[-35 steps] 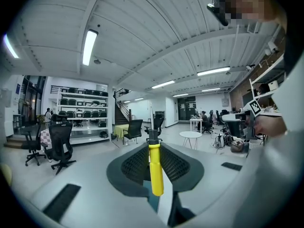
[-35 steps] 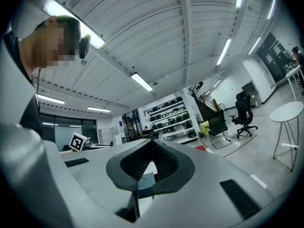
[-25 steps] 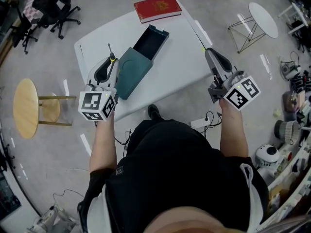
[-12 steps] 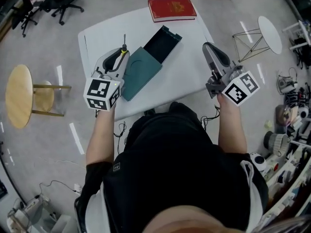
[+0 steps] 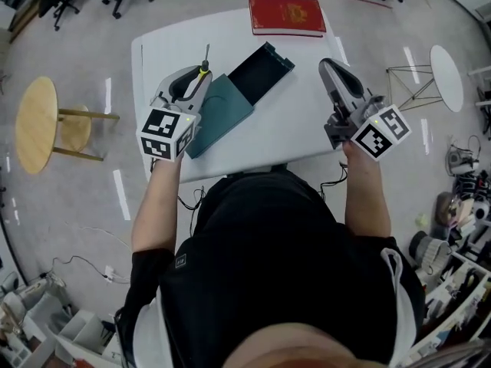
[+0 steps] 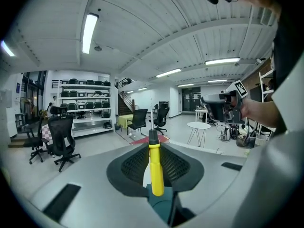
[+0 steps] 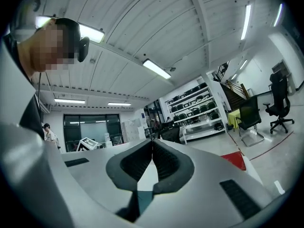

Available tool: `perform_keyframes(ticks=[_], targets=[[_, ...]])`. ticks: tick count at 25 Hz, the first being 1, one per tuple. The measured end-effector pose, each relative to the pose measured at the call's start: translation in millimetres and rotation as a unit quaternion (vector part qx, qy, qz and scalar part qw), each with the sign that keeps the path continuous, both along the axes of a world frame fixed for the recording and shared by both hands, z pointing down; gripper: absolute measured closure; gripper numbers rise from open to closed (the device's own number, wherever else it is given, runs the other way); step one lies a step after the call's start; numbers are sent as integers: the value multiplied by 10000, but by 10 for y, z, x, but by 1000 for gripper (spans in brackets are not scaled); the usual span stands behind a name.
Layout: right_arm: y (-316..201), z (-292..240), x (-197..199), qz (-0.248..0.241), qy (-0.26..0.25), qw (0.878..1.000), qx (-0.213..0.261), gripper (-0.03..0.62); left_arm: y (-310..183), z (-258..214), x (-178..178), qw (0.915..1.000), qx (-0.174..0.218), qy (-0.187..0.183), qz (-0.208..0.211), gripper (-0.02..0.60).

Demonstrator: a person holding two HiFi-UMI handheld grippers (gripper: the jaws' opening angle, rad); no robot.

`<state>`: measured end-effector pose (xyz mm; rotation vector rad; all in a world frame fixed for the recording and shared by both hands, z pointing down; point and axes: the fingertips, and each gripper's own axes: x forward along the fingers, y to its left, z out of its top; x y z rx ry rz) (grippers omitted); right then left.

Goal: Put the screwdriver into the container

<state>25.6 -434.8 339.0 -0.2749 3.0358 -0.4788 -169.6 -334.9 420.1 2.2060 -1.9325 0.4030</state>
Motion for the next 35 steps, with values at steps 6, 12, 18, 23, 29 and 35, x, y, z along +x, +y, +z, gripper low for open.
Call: perform_keyframes(ticks=[6,12,18,23,29,35], targets=[[-389,105,159,-180,-35,9995,-245,563,-303,187,137,9988,-405,-249,-120,500],[-685,324,304,-232,31,9986,-480,563,-673,509,263,9949,-835,-564,-13,500],[-945,524,491,-196,90,9976,-660,563,-1028,896,427,9862,-1309,-955,336,500],[-1137,579,668,-116,116,9974,-700,563,-1240,1235,560,9748,-1744,-1240,637,500],[-1348,676,872,39,146,9969,-768,563,-1440,1532,705,9623,-2075,-1486,945,500],[-1418,762,1009,127,149,9961,-858,563,-1483,1925,776,9195,-2710,-2438,1471,499]])
